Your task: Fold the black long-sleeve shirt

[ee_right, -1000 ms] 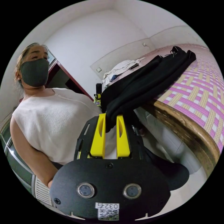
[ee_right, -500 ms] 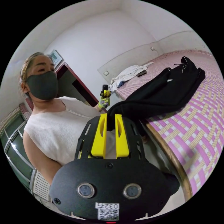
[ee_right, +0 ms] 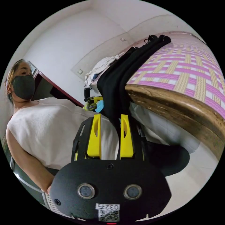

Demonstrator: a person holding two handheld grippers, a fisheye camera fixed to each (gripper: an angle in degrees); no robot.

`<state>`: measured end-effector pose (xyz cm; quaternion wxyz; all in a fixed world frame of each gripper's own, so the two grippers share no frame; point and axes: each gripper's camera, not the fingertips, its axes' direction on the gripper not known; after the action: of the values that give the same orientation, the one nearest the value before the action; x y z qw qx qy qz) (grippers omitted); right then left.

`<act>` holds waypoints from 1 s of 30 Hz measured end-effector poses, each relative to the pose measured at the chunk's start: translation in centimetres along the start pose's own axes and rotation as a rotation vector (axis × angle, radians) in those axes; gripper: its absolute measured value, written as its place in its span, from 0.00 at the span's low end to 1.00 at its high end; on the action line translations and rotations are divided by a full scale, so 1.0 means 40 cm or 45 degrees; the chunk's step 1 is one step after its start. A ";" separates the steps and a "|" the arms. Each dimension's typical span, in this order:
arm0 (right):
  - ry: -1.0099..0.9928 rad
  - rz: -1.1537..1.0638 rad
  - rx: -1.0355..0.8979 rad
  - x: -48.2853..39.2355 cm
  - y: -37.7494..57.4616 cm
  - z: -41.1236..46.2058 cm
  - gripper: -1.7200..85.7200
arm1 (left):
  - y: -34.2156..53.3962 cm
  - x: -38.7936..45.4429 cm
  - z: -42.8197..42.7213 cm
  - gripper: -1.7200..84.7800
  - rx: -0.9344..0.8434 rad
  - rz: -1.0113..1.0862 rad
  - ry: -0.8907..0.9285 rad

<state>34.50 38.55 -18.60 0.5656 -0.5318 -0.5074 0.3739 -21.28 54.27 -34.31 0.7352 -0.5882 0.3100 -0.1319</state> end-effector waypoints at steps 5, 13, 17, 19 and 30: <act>0.054 0.001 0.030 0.007 -0.010 0.018 0.20 | -0.013 -0.038 0.003 0.16 0.015 0.024 0.065; 0.085 -0.095 -0.019 0.000 -0.040 0.092 0.19 | -0.051 -0.046 0.032 0.14 -0.051 0.141 0.132; 0.087 -0.130 -0.034 -0.020 -0.044 0.123 0.18 | -0.047 -0.030 0.027 0.12 -0.022 0.172 0.097; 0.087 -0.144 -0.052 -0.032 -0.041 0.145 0.18 | -0.037 -0.013 0.030 0.11 -0.029 0.194 0.076; 0.032 -0.196 -0.108 -0.160 -0.011 0.107 0.10 | 0.039 0.091 -0.095 0.03 -0.004 0.176 0.226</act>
<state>28.99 33.25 -19.63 0.5759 -0.5194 -0.5551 0.3007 -21.06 49.71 -37.32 0.7111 -0.5526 0.4141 -0.1320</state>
